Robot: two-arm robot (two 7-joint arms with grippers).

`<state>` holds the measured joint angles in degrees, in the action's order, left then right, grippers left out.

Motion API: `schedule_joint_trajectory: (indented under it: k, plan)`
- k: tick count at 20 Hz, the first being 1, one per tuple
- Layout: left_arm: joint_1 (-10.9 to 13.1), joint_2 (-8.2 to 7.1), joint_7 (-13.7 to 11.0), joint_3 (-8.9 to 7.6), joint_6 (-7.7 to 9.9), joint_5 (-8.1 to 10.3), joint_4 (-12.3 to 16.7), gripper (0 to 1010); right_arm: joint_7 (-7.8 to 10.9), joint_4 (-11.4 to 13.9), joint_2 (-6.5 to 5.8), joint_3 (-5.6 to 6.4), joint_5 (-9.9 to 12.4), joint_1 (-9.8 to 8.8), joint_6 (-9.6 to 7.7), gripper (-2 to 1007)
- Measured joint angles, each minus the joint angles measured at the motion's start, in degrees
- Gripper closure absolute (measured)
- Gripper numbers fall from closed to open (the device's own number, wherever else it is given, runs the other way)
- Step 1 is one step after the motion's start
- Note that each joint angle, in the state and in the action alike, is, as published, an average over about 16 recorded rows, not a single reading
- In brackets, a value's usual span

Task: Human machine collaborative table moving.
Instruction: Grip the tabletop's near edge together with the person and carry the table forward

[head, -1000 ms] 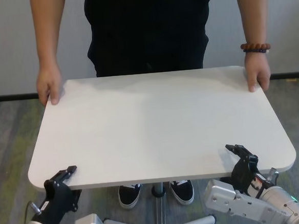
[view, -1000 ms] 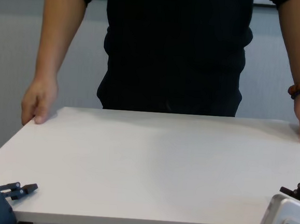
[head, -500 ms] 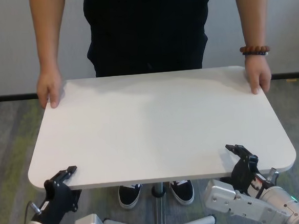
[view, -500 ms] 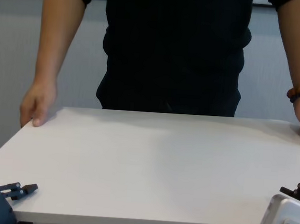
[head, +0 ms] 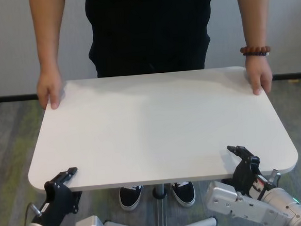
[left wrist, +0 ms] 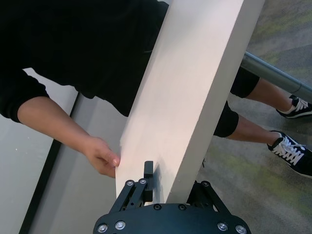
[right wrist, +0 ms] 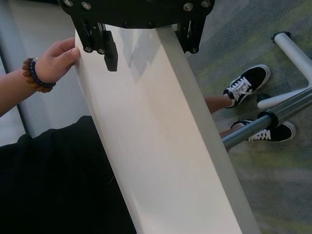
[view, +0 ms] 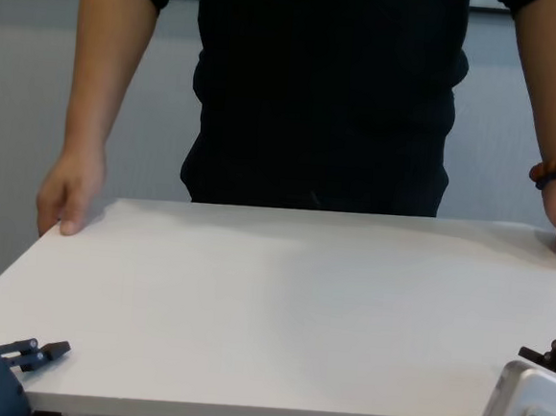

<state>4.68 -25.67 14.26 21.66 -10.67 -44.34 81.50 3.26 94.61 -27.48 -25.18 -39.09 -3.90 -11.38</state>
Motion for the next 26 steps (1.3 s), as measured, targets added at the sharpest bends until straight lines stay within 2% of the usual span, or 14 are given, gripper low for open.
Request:
schedule_joint_trajectory:
  k: [26]
  plan:
    - [-0.01,0.00,0.02,0.00,0.00,0.01,0.01,692,0.01,-0.01,0.00,0.00,0.00,0.00,-0.01,370]
